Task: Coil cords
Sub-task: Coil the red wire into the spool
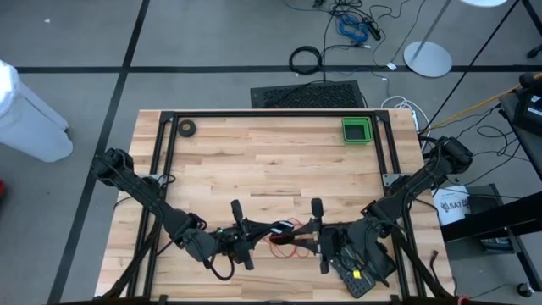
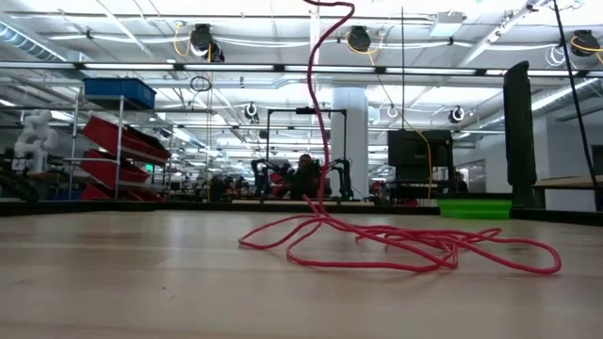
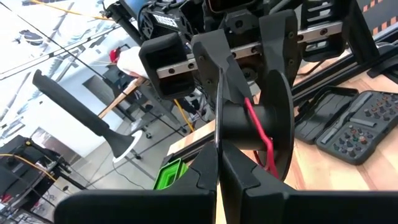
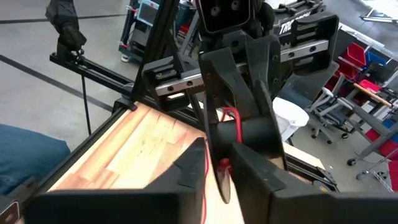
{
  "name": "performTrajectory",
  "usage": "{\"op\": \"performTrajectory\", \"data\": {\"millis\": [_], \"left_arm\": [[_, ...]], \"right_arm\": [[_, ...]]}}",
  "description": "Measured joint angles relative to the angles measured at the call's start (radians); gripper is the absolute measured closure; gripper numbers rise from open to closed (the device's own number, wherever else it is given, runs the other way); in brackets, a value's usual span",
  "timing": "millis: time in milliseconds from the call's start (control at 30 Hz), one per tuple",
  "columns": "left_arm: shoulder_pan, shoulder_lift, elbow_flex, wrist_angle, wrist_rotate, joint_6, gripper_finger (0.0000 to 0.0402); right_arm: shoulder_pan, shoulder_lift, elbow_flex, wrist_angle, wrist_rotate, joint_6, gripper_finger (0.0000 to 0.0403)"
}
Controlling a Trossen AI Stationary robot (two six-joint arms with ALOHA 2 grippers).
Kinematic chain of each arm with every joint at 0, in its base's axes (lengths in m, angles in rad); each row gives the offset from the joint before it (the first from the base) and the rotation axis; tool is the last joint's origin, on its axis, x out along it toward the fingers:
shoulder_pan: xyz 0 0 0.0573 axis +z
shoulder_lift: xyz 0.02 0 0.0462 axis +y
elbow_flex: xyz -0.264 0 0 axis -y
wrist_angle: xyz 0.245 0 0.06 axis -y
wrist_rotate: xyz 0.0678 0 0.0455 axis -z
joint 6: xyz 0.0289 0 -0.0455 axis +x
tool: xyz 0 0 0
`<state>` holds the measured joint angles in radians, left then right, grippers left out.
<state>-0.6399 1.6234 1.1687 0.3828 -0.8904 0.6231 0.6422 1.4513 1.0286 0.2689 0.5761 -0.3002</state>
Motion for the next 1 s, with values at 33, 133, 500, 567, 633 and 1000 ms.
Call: {"op": "performTrajectory", "data": {"millis": [33,133,500,567,633,1000], "left_arm": [[0.000,0.000,0.000,0.000,0.001,0.000,0.0400],[0.000,0.000,0.000,0.000,0.000,-0.001,0.0400],[-0.003,0.000,0.000,-0.004,0.000,0.002,0.0390],[-0.008,0.000,0.000,-0.005,0.000,0.011,0.0373],[-0.015,0.000,0.000,-0.003,0.000,0.013,0.0353],[-0.069,0.000,0.024,0.001,-0.089,0.074,0.0289]], "right_arm": [[0.000,0.000,0.000,-0.001,0.001,0.000,0.0352],[0.001,0.000,0.000,0.000,-0.001,-0.001,0.0391],[0.001,0.000,0.000,-0.003,0.002,-0.007,0.0401],[0.001,0.000,0.000,-0.002,0.002,-0.007,0.0402],[0.001,0.000,0.000,-0.003,0.015,-0.007,0.0403],[0.021,-0.002,0.017,-0.022,0.100,0.013,0.0403]]}}
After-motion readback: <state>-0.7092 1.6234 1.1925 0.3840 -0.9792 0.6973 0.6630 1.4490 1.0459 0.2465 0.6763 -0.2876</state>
